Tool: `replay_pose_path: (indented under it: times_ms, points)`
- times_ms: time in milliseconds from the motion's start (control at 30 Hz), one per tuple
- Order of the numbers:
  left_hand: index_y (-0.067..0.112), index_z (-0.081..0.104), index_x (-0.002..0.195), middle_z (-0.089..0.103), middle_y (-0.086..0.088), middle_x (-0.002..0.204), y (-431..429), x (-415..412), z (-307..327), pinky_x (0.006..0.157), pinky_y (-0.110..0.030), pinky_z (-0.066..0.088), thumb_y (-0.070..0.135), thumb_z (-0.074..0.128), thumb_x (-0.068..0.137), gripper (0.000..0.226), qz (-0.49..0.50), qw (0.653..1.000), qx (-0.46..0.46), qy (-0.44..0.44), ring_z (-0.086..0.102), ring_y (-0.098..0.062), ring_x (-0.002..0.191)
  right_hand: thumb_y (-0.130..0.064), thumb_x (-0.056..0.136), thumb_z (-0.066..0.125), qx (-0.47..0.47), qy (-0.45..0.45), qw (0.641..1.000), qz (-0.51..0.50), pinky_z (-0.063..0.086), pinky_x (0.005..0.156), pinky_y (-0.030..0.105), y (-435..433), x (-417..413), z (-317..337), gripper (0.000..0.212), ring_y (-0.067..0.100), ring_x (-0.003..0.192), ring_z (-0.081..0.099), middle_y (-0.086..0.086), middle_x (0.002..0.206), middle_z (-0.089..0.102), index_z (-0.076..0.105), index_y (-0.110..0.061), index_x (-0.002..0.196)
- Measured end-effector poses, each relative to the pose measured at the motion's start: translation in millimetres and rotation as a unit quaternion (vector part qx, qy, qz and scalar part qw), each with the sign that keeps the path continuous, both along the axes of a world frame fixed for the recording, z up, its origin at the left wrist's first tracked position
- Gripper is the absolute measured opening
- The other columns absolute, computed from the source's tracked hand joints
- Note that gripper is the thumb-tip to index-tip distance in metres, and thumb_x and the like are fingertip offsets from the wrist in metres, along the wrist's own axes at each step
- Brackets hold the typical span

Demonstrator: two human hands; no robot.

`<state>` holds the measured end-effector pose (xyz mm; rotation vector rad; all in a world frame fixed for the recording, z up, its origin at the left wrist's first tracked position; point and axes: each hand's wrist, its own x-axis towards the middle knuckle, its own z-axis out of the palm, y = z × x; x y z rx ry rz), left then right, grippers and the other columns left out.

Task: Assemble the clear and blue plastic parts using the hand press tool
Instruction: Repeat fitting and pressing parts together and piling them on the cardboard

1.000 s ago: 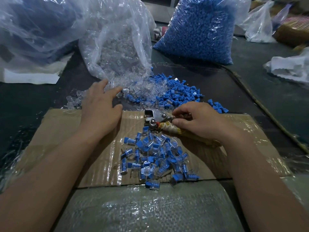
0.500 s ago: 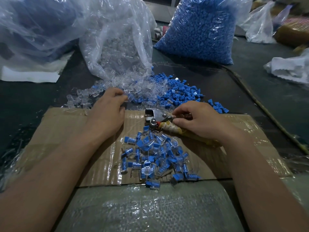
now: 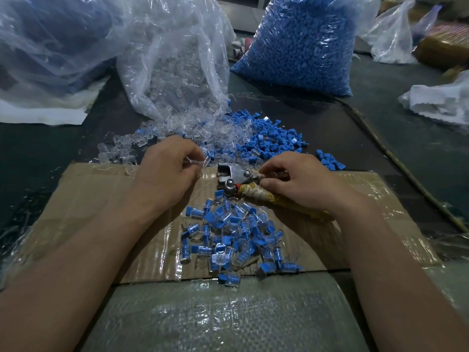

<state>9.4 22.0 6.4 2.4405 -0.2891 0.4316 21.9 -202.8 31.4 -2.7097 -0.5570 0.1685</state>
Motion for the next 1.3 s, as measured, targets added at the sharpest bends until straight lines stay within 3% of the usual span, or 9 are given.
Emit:
replay_pose_path:
  times_ms: [133, 300, 400, 500, 700, 833, 933, 1167, 1300]
  points:
    - [0.009, 0.058, 0.116, 0.052, 0.001, 0.097, -2.8, -1.3, 2.3, 0.083, -0.022, 0.036, 0.008, 0.058, 0.088, 0.029, 0.019, 0.999, -0.043, -0.001, 0.049, -0.011, 0.089, -0.034, 0.090, 0.054, 0.010, -0.012, 1.000, -0.008, 0.032, 0.067, 0.010, -0.5, 2.7, -1.6, 0.019, -0.001, 0.081, 0.046, -0.024, 0.083, 0.045, 0.061, -0.025, 0.106]
    - [0.021, 0.062, 0.103, 0.053, 0.004, 0.097, -6.1, -9.9, 9.6, 0.073, 0.002, 0.036, 0.006, 0.060, 0.085, 0.023, 0.005, 0.994, -0.111, -0.001, 0.051, 0.009, 0.078, -0.023, 0.091, 0.054, 0.091, -0.111, 0.981, -0.128, 0.032, 0.062, 0.011, -7.1, 10.4, -2.2, 0.016, -0.007, 0.071, 0.045, -0.022, 0.075, 0.049, 0.066, -0.019, 0.101]
    - [0.025, 0.058, 0.103, 0.058, 0.006, 0.090, -7.5, -14.9, 12.9, 0.076, -0.009, 0.046, 0.007, 0.062, 0.084, 0.026, 0.001, 0.987, -0.157, 0.028, 0.055, 0.000, 0.081, -0.022, 0.091, 0.055, 0.131, -0.144, 0.956, -0.218, 0.039, 0.070, 0.020, -14.8, 15.4, -3.0, 0.016, -0.001, 0.070, 0.050, -0.015, 0.076, 0.053, 0.067, -0.017, 0.099]
    - [0.023, 0.057, 0.089, 0.059, 0.008, 0.084, -8.9, -18.2, 16.6, 0.072, -0.014, 0.048, 0.009, 0.065, 0.082, 0.018, 0.008, 0.983, -0.181, 0.041, 0.058, -0.004, 0.079, -0.023, 0.089, 0.057, 0.153, -0.142, 0.941, -0.267, 0.040, 0.072, 0.024, -20.9, 20.2, -5.7, 0.014, 0.005, 0.077, 0.053, -0.011, 0.082, 0.059, 0.068, -0.018, 0.098]
    - [0.014, 0.057, 0.089, 0.064, -0.006, 0.087, -11.5, -21.4, 18.2, 0.078, -0.042, 0.056, 0.008, 0.063, 0.084, 0.010, -0.015, 0.966, -0.242, 0.085, 0.065, -0.022, 0.081, -0.028, 0.086, 0.062, 0.127, -0.081, 0.960, -0.234, 0.041, 0.069, 0.025, -19.5, 26.0, -14.7, 0.004, -0.003, 0.070, 0.050, -0.021, 0.071, 0.053, 0.066, -0.026, 0.085]
    - [0.018, 0.061, 0.087, 0.065, -0.004, 0.083, -12.1, -19.3, 12.8, 0.067, -0.026, 0.056, 0.007, 0.065, 0.083, 0.012, -0.023, 0.965, -0.245, 0.088, 0.066, -0.018, 0.075, -0.047, 0.079, 0.065, 0.057, -0.037, 0.965, -0.252, 0.042, 0.061, 0.029, -11.2, 31.5, -16.0, 0.025, 0.002, 0.066, 0.050, -0.016, 0.066, 0.054, 0.058, -0.028, 0.064]
    - [0.022, 0.063, 0.086, 0.066, -0.002, 0.079, -13.0, -18.5, 10.2, 0.054, -0.013, 0.050, 0.005, 0.067, 0.081, 0.019, -0.021, 0.953, -0.281, 0.107, 0.065, -0.008, 0.064, -0.048, 0.074, 0.069, 0.027, -0.023, 0.966, -0.255, 0.041, 0.061, 0.029, -8.3, 33.1, -14.5, 0.027, 0.006, 0.068, 0.050, -0.016, 0.066, 0.052, 0.056, -0.030, 0.060]
    - [0.024, 0.070, 0.074, 0.069, -0.012, 0.082, -12.3, -20.5, 14.8, 0.064, -0.033, 0.058, 0.002, 0.067, 0.073, 0.022, -0.033, 0.880, -0.432, 0.193, 0.067, -0.023, 0.069, -0.038, 0.079, 0.069, 0.049, -0.031, 0.970, -0.234, 0.041, 0.062, 0.028, -6.9, 30.3, -14.2, 0.022, 0.005, 0.071, 0.052, -0.015, 0.068, 0.055, 0.056, -0.030, 0.063]
    - [0.022, 0.073, 0.082, 0.068, -0.009, 0.083, -12.7, -21.4, 14.6, 0.067, -0.037, 0.055, 0.001, 0.064, 0.078, 0.023, -0.033, 0.875, -0.440, 0.199, 0.061, -0.020, 0.068, -0.033, 0.083, 0.065, 0.136, -0.097, 0.956, -0.242, 0.037, 0.055, 0.019, -9.1, 24.8, -8.1, 0.019, 0.002, 0.067, 0.051, -0.013, 0.072, 0.054, 0.051, -0.029, 0.071]
